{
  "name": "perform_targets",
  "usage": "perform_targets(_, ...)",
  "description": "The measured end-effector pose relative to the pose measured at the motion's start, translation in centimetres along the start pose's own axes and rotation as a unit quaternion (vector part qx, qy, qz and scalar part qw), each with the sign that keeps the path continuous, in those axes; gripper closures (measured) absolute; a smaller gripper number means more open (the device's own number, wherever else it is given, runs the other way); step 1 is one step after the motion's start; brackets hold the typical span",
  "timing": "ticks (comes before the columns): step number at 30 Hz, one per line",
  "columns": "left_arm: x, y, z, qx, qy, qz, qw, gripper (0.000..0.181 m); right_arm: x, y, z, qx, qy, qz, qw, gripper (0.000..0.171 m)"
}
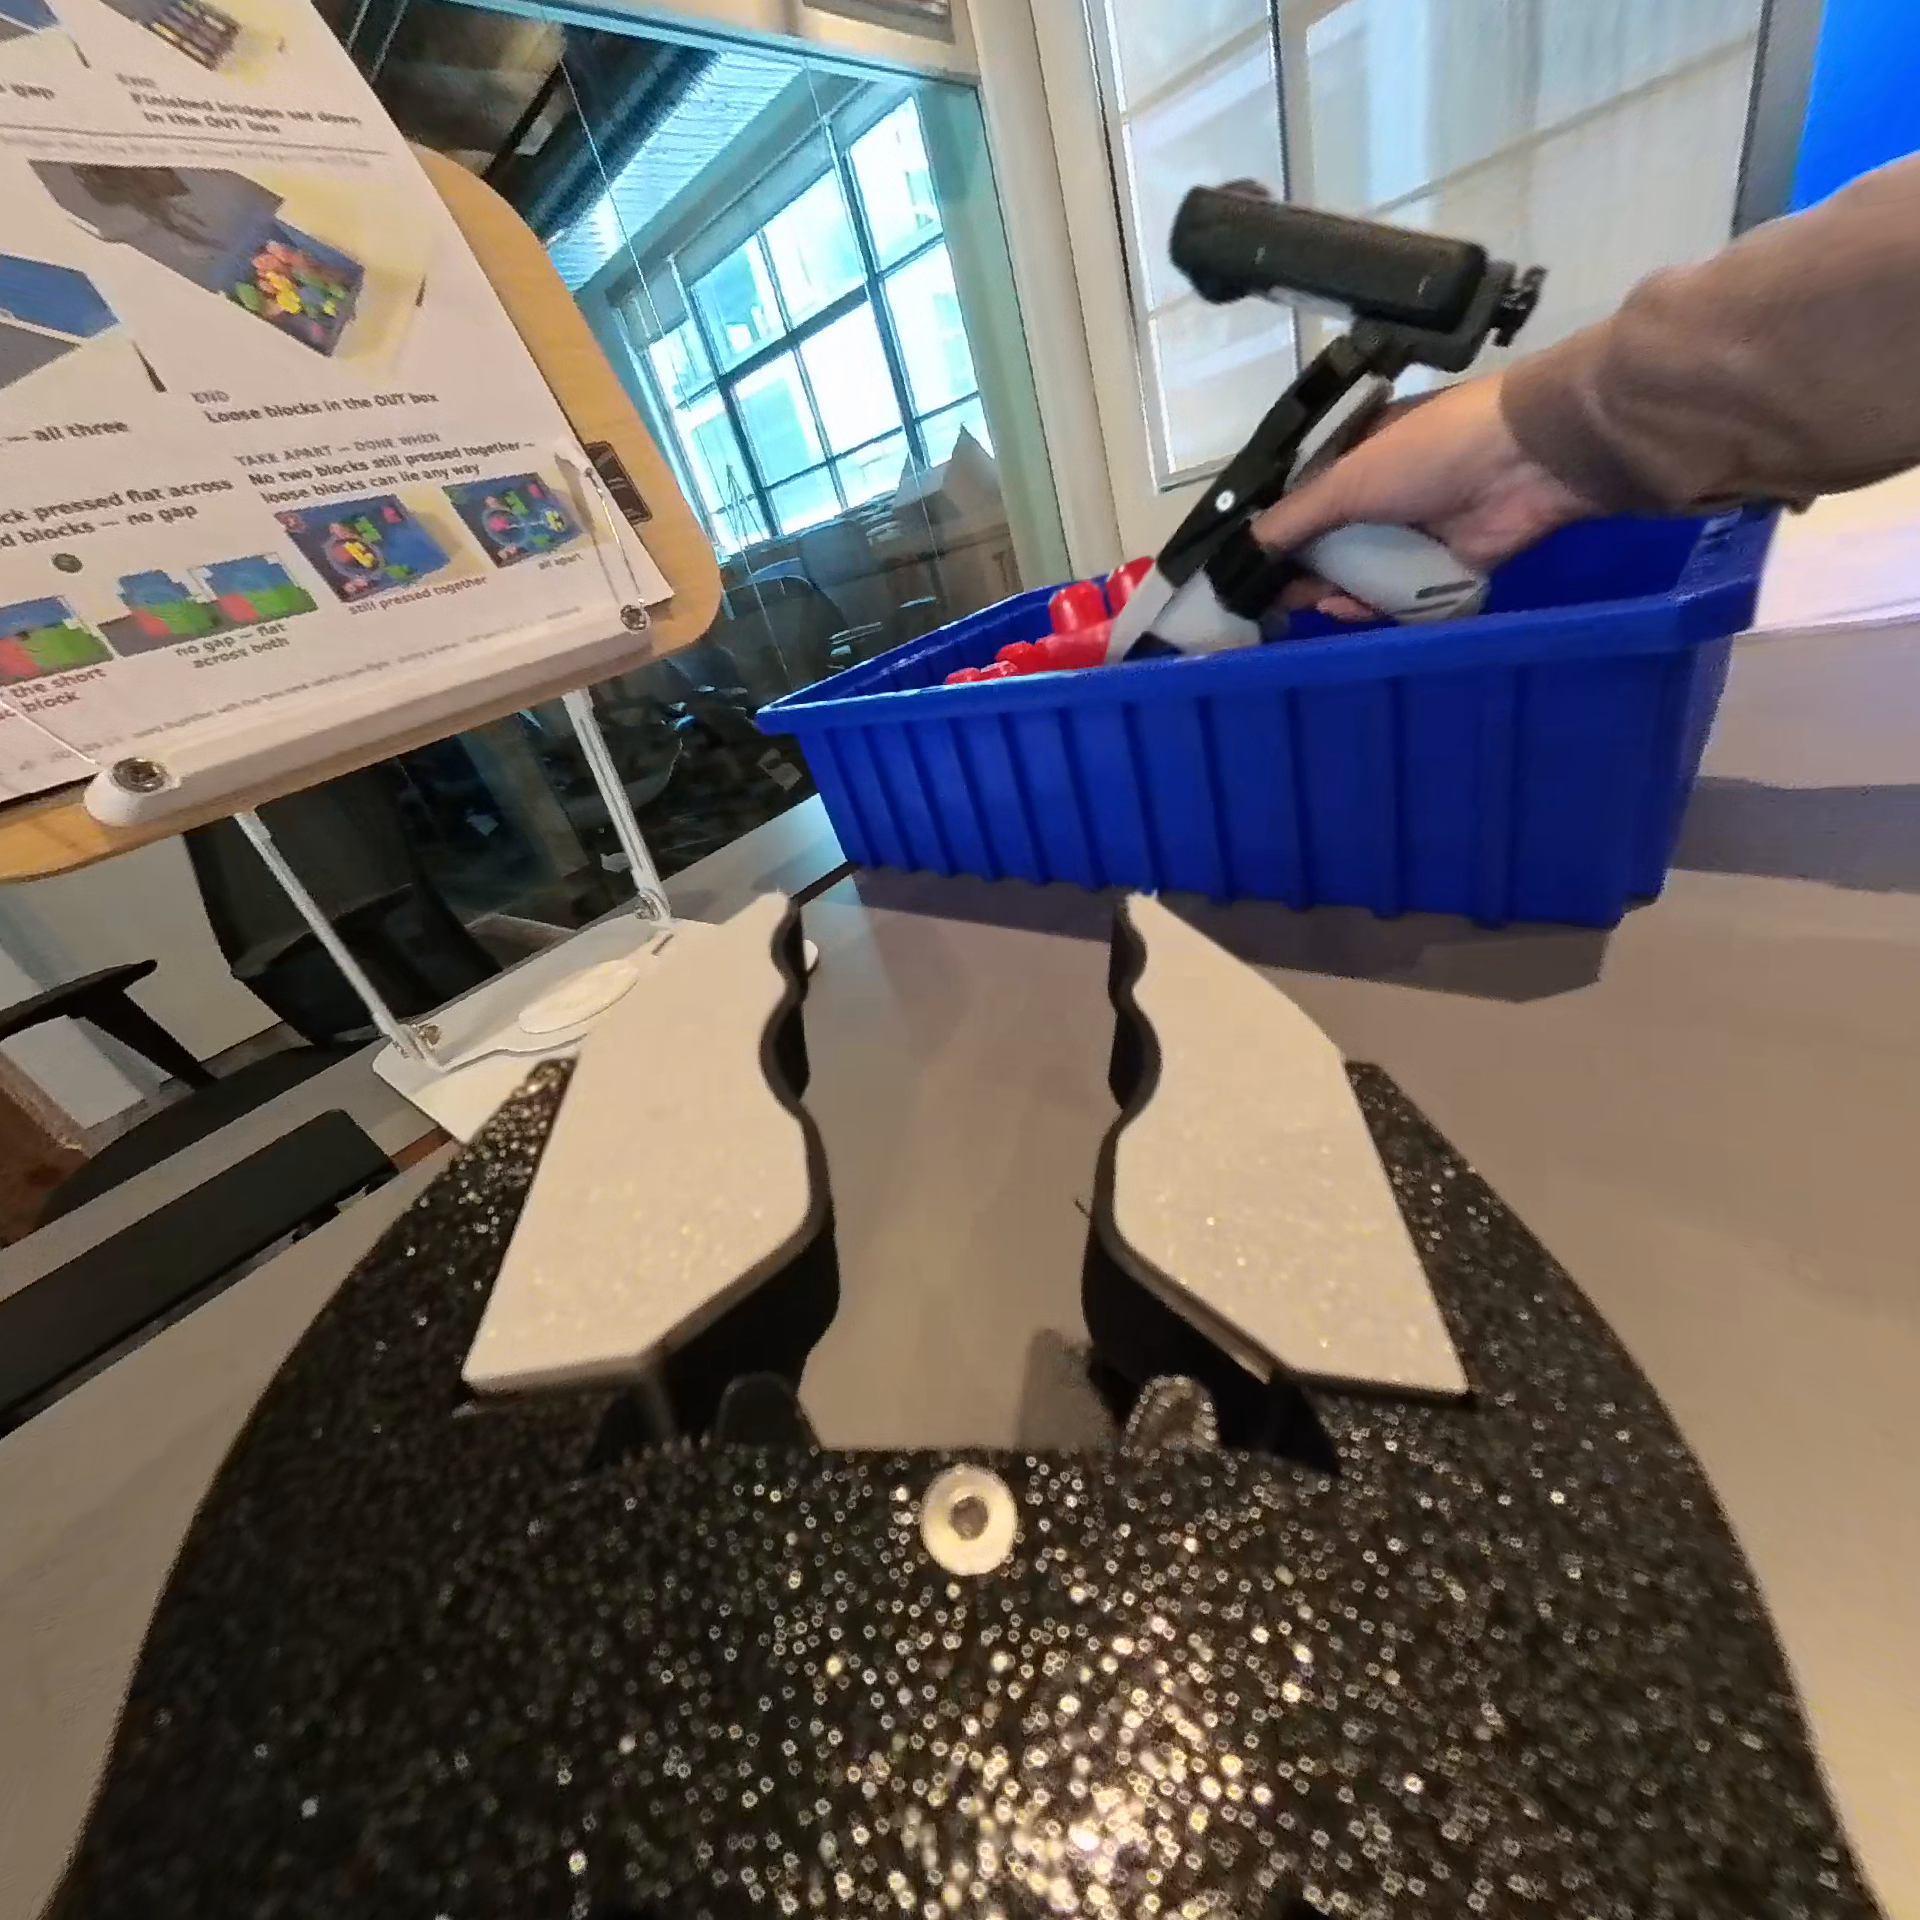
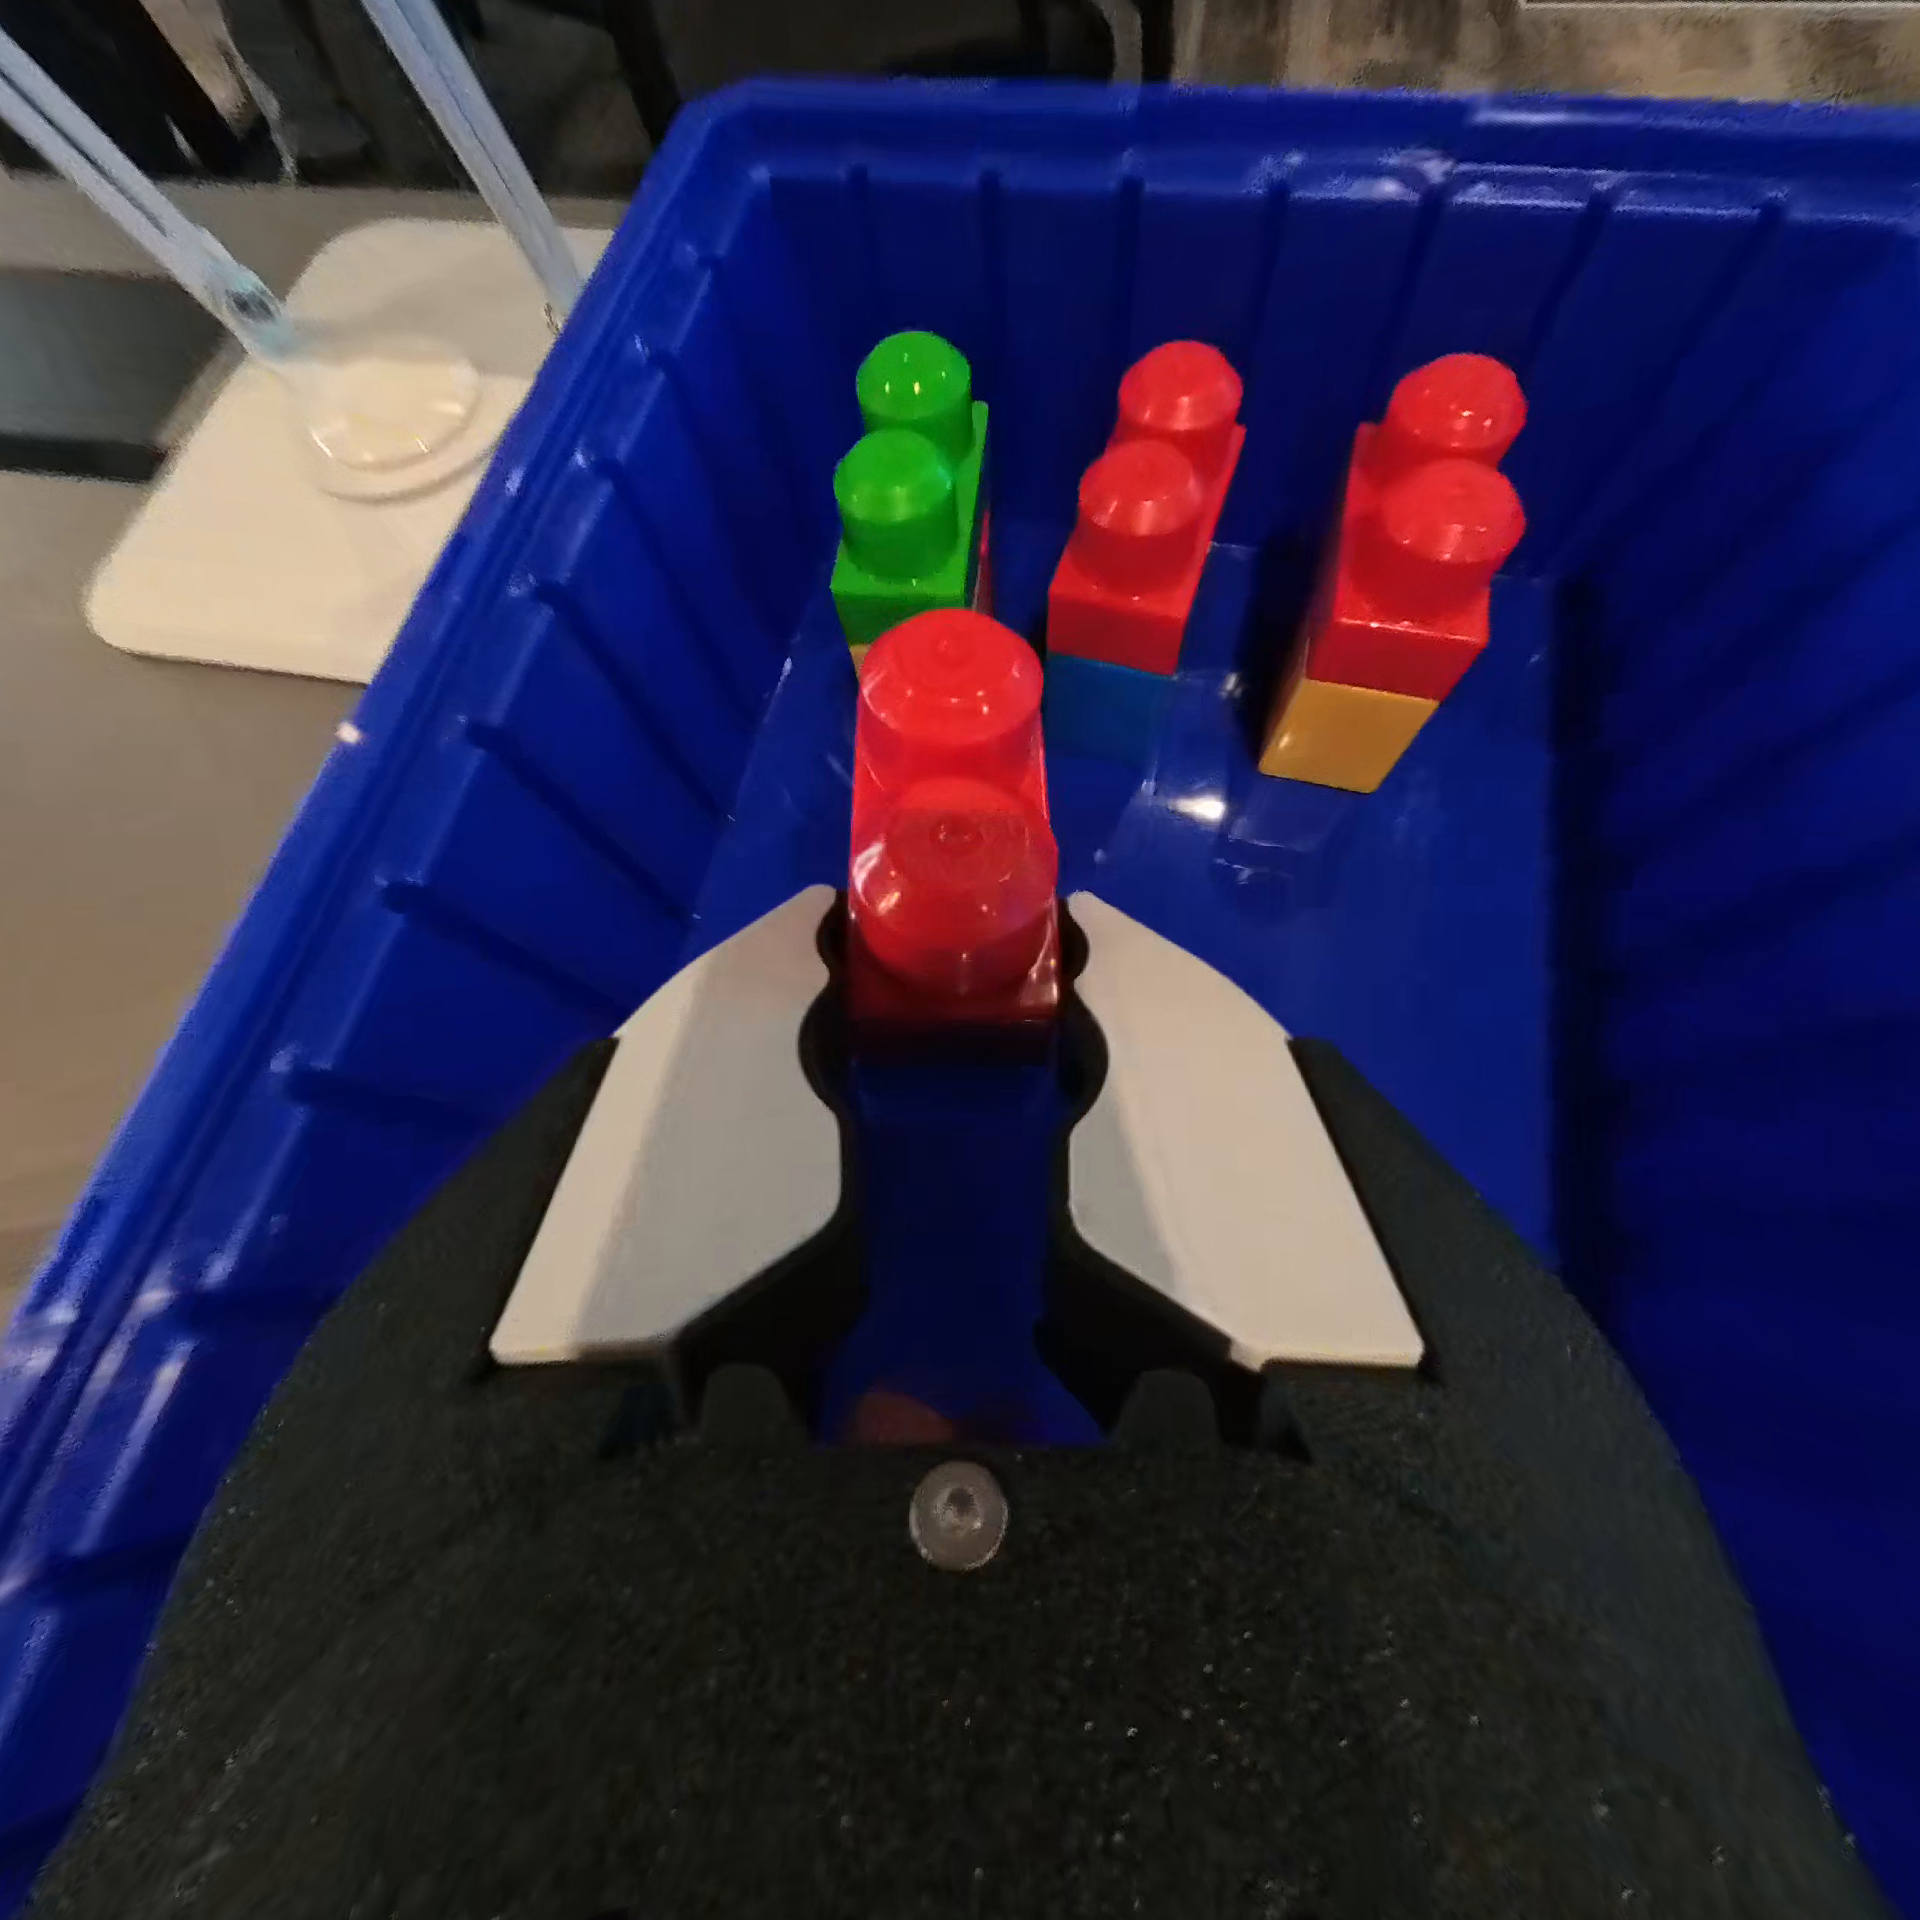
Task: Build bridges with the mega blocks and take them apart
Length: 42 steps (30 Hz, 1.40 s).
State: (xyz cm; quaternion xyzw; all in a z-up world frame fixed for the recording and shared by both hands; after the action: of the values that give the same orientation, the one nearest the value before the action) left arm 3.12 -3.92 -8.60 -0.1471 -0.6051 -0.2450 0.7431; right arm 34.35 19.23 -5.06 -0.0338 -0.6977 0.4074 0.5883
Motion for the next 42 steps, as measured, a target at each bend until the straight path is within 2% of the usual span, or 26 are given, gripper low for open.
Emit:
perform_targets(2, -0.1, 0.0, -0.1, -0.009, 0.0, 0.005, 1.0, 0.131, -0.4, 1.0, 0.2, -0.015, -0.035, 0.017, 0.999, 0.134)
perform_targets(7, 0.1, -0.3, -0.3, -0.022, -0.001, -0.007, 1.0, 0.13, -0.7, 1.8, 0.8, -0.019, -0.062, 0.03, 0.997, 0.134)
perform_targets(11, 0.0, -0.2, -0.3, -0.019, -0.002, -0.002, 1.0, 0.135, -1.0, 1.9, 1.3, -0.004, -0.058, 0.017, 0.998, 0.134)
perform_targets(32, -0.1, 0.0, -0.3, -0.028, -0.011, 0.006, 1.0, 0.134, -1.6, 2.8, 2.0, -0.014, -0.067, 0.049, 0.996, 0.134)
perform_targets(36, -0.1, 0.0, -0.4, -0.028, -0.009, 0.006, 1.0, 0.134, -1.8, 2.9, 2.0, 0.014, -0.027, 0.078, 0.996, 0.116)
perform_targets(42, -0.1, 0.0, -0.3, -0.03, -0.012, 0.005, 0.999, 0.134, -1.1, 2.4, 2.2, 0.017, -0.046, 0.071, 0.996, 0.114)
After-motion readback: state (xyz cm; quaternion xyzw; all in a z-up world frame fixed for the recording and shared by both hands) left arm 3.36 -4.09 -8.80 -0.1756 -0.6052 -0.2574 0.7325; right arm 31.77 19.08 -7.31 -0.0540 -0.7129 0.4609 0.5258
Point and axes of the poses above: each gripper's, where its closed fingertips meet, y out along the fingers, x out of its top, z = x × y across the jaws, the point moved 10 cm from there along -y, back along the fingers, and after that the axes turned 3 degrees about -y, right-handed, at the moved point
